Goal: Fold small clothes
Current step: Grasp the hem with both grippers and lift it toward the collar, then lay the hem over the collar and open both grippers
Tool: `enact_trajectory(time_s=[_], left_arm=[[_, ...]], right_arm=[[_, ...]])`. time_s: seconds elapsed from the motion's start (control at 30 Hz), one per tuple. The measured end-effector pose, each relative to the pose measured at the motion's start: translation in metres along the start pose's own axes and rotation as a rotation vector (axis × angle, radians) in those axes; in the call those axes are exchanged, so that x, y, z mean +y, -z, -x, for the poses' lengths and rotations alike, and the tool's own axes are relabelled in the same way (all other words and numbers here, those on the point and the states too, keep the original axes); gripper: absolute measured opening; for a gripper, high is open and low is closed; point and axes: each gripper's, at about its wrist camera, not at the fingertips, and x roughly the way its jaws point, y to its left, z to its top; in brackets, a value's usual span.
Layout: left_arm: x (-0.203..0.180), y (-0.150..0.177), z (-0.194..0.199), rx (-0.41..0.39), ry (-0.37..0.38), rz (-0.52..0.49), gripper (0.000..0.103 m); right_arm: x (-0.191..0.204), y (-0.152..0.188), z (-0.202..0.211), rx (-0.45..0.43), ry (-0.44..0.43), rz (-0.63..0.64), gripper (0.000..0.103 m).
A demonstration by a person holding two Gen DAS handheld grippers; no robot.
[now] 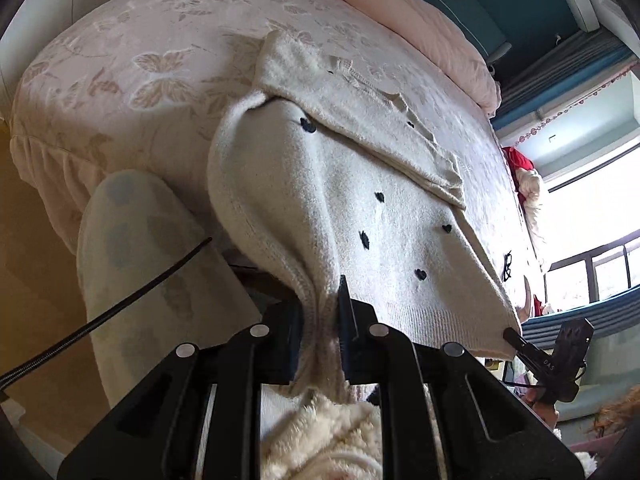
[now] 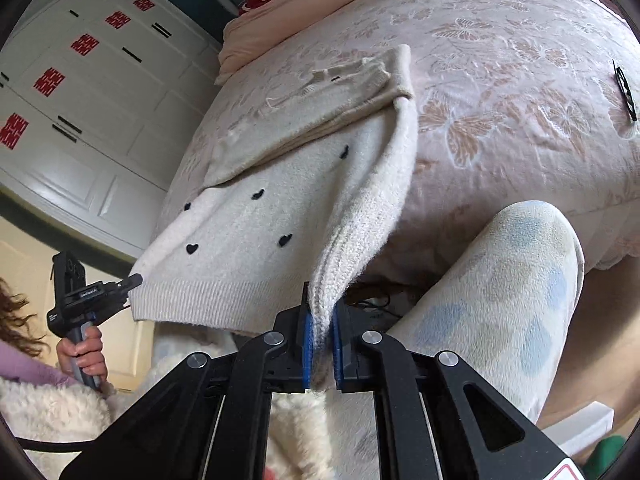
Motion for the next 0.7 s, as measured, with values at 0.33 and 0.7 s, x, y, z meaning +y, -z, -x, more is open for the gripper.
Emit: enact_trajectory(time_s=[0.33, 0.7], left_arm=[[-0.060, -0.187, -0.057, -0.229, -0.144, -0.117, 0.025], [0.007, -0.229, -0.107, -0.303, -0.303, -0.001, 0.067]], right_arm=[[-0.010, -0.205, -0.039, -0.291, -0.114, 0.012, 0.009], [-0.032, -0.240, -0.116, -0.371, 0.212, 0.093, 0.067]])
